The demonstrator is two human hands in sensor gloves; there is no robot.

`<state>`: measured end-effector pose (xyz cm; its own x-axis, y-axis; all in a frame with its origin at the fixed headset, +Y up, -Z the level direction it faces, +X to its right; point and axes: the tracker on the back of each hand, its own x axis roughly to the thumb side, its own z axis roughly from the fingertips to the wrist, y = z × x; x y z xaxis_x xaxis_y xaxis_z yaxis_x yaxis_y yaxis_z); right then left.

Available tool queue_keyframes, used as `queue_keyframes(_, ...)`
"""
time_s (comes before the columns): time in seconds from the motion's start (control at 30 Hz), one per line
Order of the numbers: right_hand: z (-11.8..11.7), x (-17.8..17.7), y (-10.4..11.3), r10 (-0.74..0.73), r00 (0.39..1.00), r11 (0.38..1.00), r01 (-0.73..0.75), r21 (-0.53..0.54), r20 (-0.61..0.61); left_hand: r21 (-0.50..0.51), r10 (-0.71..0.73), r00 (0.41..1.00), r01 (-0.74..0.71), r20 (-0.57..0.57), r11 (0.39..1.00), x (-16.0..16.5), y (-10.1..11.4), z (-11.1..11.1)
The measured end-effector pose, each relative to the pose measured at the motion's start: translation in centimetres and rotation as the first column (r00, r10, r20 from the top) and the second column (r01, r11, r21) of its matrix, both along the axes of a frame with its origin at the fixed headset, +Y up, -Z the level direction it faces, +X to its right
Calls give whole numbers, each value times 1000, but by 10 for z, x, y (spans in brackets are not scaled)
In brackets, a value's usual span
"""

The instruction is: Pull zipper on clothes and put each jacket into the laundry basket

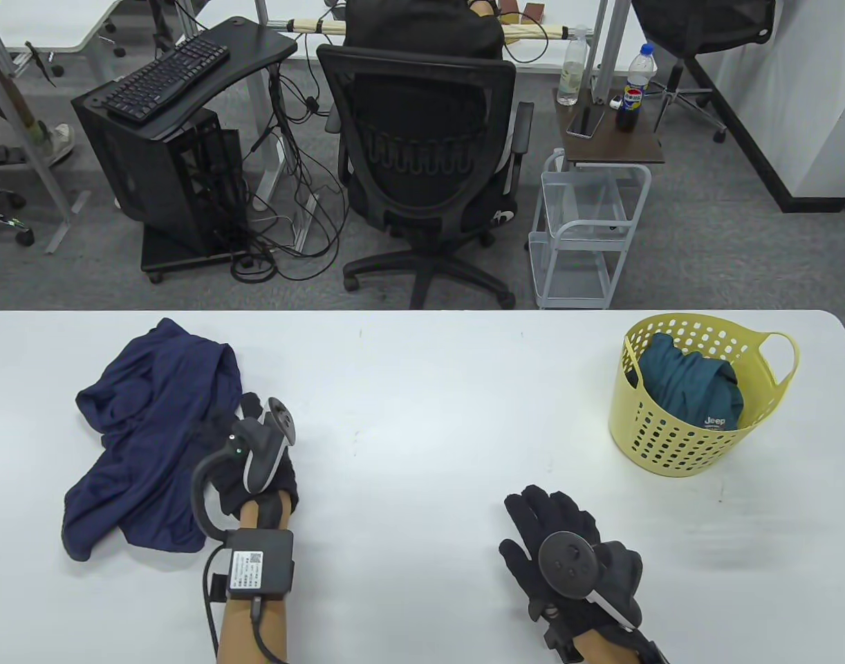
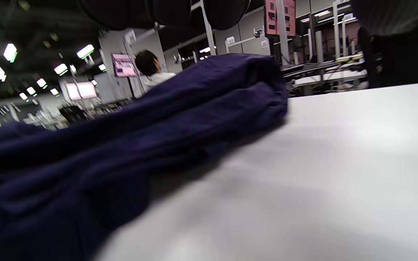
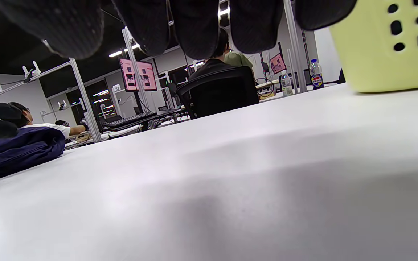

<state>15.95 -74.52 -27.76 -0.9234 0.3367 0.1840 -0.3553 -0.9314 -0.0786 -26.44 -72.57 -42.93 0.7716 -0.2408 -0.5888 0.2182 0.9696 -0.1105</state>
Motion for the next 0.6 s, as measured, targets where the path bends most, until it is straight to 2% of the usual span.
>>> queue_keyframes(0.03, 1, -2, 1, 0, 1000, 1000, 0, 3, -3, -29, -45, 998, 44, -33, 999, -12, -3, -5)
queue_keyframes(0.1, 2, -7, 3, 14, 1000, 1000, -14, 16, -11, -91, -50, 995, 42, -90, 995, -35, -11, -14)
queue_keyframes(0.2, 1, -11, 2, 28, 999, 999, -28, 15, -21, -135, 110, 976, -137, -188, 981, -72, -27, -20)
queue_keyframes(0.3, 0, -9, 0, 16, 999, 1000, -16, -1, -42, -125, 275, 919, -320, -283, 939, -100, -41, -16)
queue_keyframes(0.4, 1, -5, -2, -9, 999, 1000, 8, -10, -49, -50, 362, 884, -393, -296, 918, -116, -51, -8)
queue_keyframes(0.43, 1, -5, -1, -10, 999, 1000, 9, -9, -46, -22, 369, 883, -392, -291, 920, -118, -51, -7)
queue_keyframes(0.53, 1, -7, -2, -20, 999, 1000, 20, -4, -48, -83, 264, 934, -291, -242, 953, -120, -45, -5)
queue_keyframes(0.6, 3, -10, -2, -13, 998, 1000, 13, 0, -60, -72, 179, 964, -196, -195, 978, -118, -40, -4)
